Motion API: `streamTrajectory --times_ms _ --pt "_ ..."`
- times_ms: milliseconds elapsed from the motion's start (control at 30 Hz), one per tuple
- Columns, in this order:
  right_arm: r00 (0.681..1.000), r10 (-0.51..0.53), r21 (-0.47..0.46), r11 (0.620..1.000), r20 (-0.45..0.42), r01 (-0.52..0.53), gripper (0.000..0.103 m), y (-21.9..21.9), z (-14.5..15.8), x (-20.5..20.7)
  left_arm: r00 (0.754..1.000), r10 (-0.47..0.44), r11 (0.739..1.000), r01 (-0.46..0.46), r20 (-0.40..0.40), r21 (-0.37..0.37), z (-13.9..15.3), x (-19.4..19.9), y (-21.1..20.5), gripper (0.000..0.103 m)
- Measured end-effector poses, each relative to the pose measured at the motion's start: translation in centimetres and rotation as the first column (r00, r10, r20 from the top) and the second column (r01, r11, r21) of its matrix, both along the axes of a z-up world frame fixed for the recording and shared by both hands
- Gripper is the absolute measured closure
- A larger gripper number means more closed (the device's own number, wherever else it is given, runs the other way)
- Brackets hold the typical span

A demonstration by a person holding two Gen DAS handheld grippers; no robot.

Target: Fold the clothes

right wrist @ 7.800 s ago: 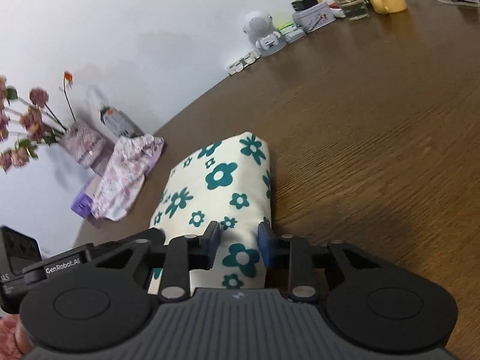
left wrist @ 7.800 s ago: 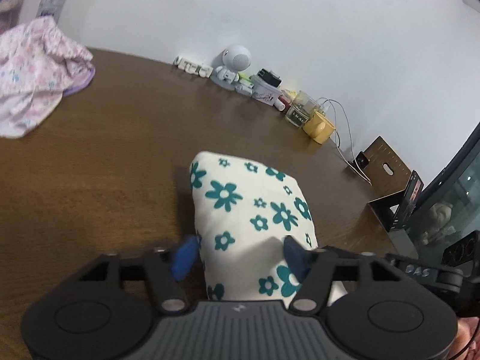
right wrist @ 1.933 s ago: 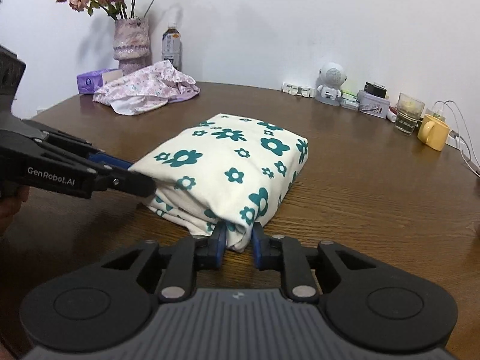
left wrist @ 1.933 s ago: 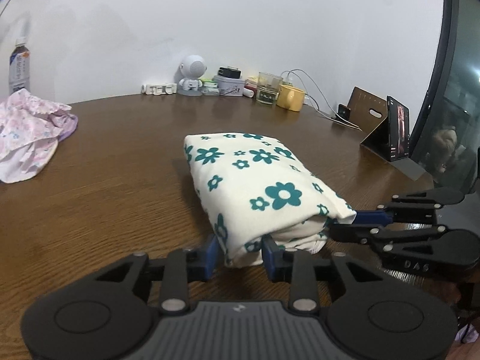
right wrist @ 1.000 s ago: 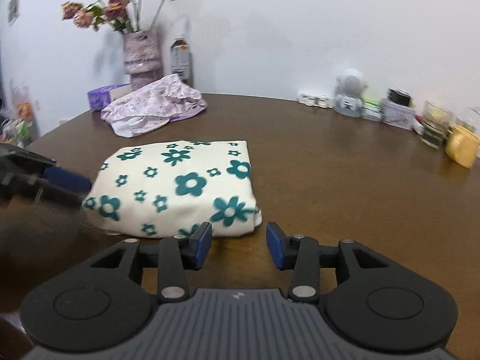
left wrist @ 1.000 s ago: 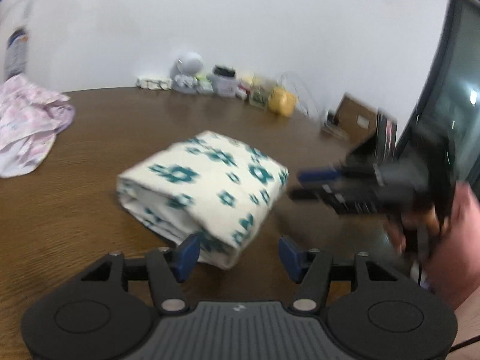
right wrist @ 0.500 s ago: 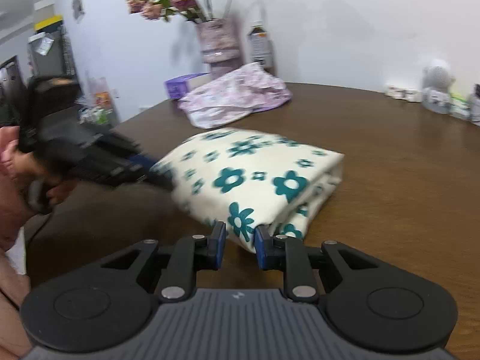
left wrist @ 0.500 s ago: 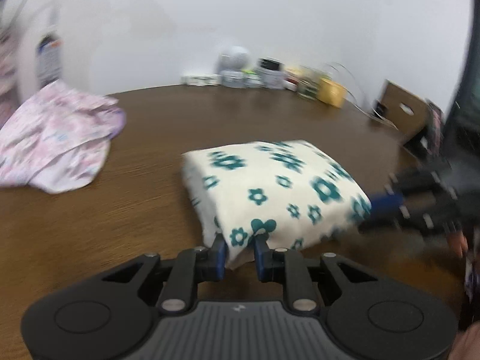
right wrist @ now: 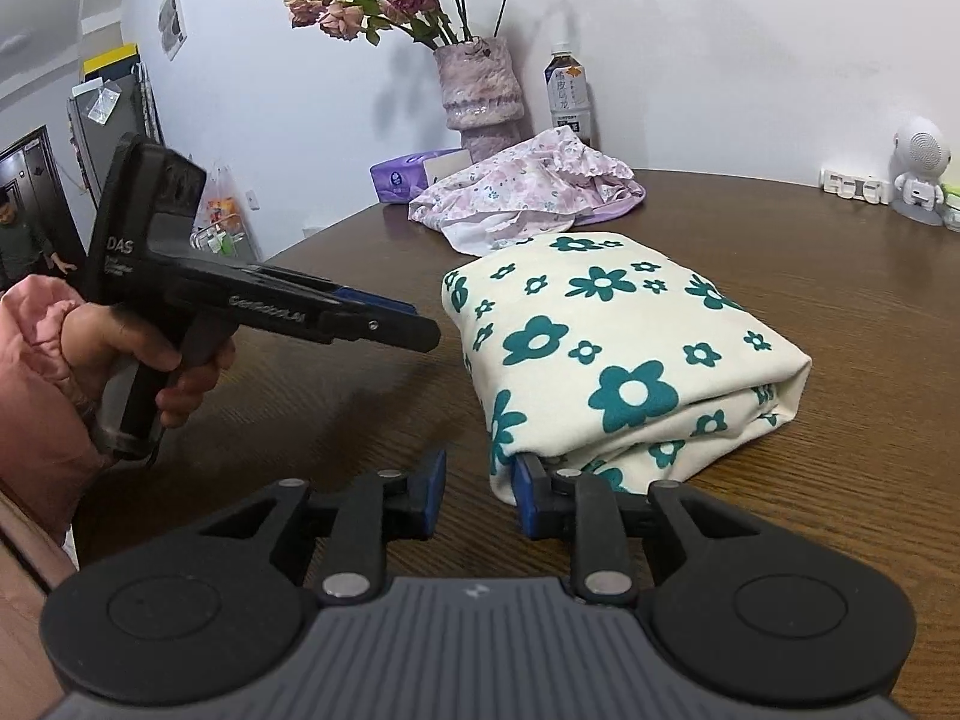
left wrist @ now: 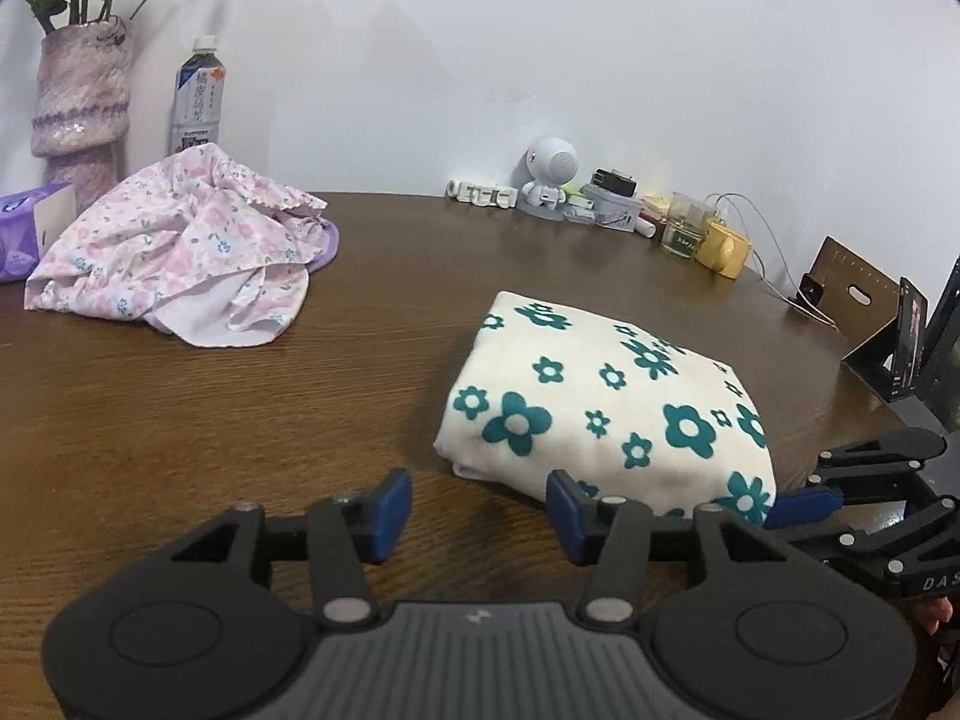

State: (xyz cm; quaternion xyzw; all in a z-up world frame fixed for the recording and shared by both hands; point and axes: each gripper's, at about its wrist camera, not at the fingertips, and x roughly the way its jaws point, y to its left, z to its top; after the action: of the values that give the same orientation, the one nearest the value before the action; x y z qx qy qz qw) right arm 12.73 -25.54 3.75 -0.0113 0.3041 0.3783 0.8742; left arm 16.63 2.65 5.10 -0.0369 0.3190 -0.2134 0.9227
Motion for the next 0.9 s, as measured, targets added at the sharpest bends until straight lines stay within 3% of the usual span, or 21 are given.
streamTrajectory --times_ms 433,667,767,900 --pt "1.000 -0.025 -0.024 0.999 -0.013 0.025 0.072 0.9 -0.7 0.6 0.999 0.033 0.999 -0.033 -0.001 0.010 -0.3 -0.4 -1.5 0.049" --pt "1.000 0.011 -0.015 1.000 -0.011 -0.011 0.072 4.7 -0.2 0.4 0.997 0.075 0.995 -0.076 0.025 0.064 0.4 -0.3 -1.0 0.049" --pt "1.000 0.013 -0.022 1.000 -0.012 -0.013 0.072 6.6 -0.1 0.5 0.995 0.099 0.992 -0.100 0.028 0.076 0.6 -0.1 -0.1 0.043" --pt "1.000 -0.006 -0.037 0.999 -0.024 0.005 0.072 8.7 0.0 1.3 0.997 0.079 0.991 -0.081 0.027 0.103 0.9 0.7 0.6 0.042"
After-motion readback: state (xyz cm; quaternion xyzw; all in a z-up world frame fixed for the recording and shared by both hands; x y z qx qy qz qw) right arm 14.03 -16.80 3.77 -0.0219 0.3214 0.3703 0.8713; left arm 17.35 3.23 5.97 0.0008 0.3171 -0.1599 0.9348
